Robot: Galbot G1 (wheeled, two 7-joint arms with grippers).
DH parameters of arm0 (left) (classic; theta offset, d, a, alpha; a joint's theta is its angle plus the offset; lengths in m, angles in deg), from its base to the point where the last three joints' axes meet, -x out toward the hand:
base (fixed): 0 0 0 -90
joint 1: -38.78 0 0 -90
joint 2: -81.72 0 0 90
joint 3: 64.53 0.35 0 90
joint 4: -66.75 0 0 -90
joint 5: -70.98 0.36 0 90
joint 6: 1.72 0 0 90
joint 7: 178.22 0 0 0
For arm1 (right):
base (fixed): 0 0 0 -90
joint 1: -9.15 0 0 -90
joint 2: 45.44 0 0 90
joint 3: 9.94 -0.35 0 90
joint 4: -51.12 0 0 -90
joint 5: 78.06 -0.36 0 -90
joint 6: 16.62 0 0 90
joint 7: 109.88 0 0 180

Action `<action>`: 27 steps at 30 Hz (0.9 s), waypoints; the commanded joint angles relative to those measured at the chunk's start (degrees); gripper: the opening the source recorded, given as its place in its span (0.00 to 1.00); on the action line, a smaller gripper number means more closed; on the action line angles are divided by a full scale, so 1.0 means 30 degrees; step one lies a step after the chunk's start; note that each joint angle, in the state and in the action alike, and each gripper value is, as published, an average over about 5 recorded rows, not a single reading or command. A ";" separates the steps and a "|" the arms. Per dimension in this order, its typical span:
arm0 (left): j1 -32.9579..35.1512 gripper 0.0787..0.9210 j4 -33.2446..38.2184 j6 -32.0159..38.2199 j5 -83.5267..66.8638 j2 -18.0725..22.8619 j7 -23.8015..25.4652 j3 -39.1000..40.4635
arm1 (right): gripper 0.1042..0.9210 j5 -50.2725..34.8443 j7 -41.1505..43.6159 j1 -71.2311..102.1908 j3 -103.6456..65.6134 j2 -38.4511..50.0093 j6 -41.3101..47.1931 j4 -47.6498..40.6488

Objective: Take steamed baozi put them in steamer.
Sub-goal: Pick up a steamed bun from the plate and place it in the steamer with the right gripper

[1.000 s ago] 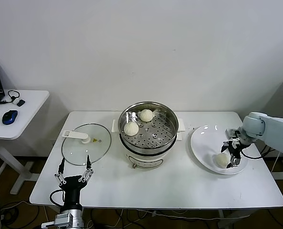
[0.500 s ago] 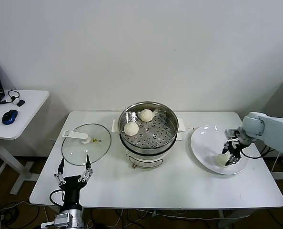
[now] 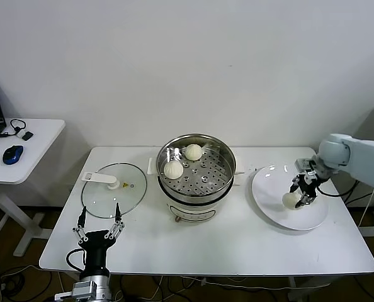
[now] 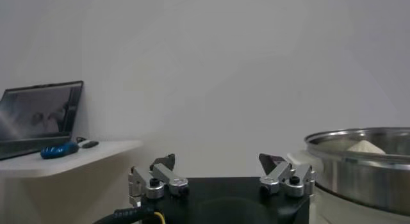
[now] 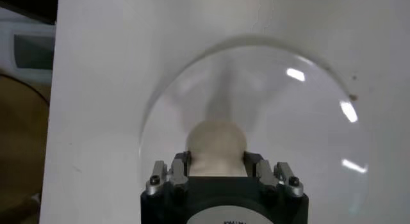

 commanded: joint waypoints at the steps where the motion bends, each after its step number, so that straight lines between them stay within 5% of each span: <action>1: 0.0058 0.88 0.0172 -0.0024 0.0040 -0.0074 0.0018 0.0045 | 0.57 -0.0995 0.0436 -0.5989 0.2641 -0.1601 -0.0910 0.2859; 10: 0.0225 0.88 0.0338 0.0025 -0.0009 -0.0172 0.0000 -0.0048 | 0.57 -0.0749 0.0161 -0.6874 0.1047 -0.4555 -0.1911 0.3654; 27: 0.0307 0.88 0.0226 0.0142 -0.0093 -0.0081 -0.0098 -0.0359 | 0.57 0.5664 -0.2799 -0.5790 -0.2406 -0.8201 -0.7901 0.4750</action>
